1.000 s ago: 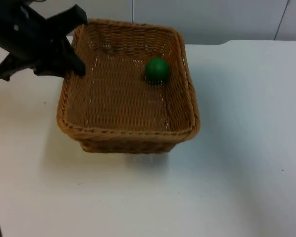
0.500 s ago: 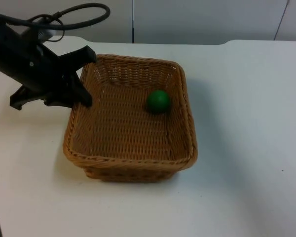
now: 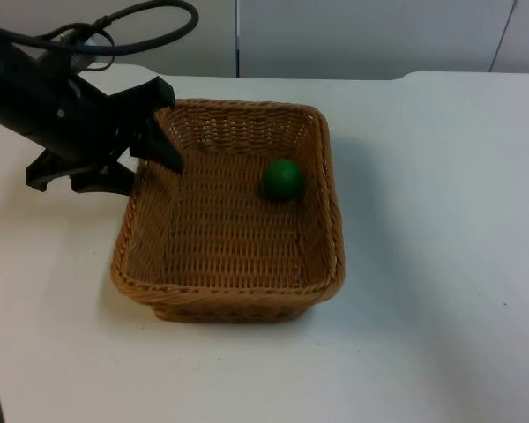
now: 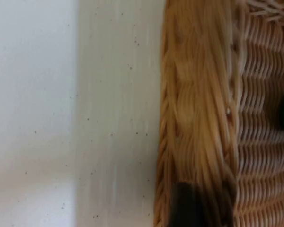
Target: Pick up the basket with the left hand and place the ball into the basket with the right hand.
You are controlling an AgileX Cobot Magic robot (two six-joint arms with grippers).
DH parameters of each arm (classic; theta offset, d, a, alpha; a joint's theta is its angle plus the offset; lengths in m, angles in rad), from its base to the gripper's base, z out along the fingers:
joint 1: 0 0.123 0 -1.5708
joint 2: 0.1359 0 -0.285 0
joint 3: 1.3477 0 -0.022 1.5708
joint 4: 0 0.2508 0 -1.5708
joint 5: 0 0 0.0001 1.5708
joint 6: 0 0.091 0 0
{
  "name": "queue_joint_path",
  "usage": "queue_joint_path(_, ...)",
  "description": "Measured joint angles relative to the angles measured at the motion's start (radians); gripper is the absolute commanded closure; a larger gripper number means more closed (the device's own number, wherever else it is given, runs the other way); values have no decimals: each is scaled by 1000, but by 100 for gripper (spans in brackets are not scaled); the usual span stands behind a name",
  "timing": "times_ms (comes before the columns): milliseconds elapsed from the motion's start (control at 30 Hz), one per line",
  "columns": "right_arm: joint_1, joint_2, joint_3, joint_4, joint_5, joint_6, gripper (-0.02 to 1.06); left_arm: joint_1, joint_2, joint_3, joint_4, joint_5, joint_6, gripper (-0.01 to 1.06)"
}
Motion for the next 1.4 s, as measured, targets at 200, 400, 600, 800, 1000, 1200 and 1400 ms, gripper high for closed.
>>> queue_joint_path(200, 0, 0, 0, 0, -6, 0, 105, 0, 0, 0, 7, -16, 37, 38)
queue_joint_path(400, 0, 0, 0, 0, -6, 0, 105, 2, 0, 0, 52, -55, 48, 38)
queue_joint_path(600, 0, -2, 0, 0, -6, 0, 105, 26, -44, -9, 72, -57, 51, 38)
queue_joint_path(800, 0, -23, 0, -11, -14, 0, 105, 36, -126, -76, 122, -16, 3, 64)
queue_joint_path(1000, 0, -125, 0, -189, -37, 47, 105, 36, -244, -112, 354, 30, -102, 105)
queue_joint_path(1200, 0, -292, 0, -424, -52, 147, 105, 36, -415, -116, 518, 28, -167, 105)
queue_joint_path(1400, 0, -575, 0, -767, 92, 186, 105, 36, -759, -116, 874, 56, -394, 105)
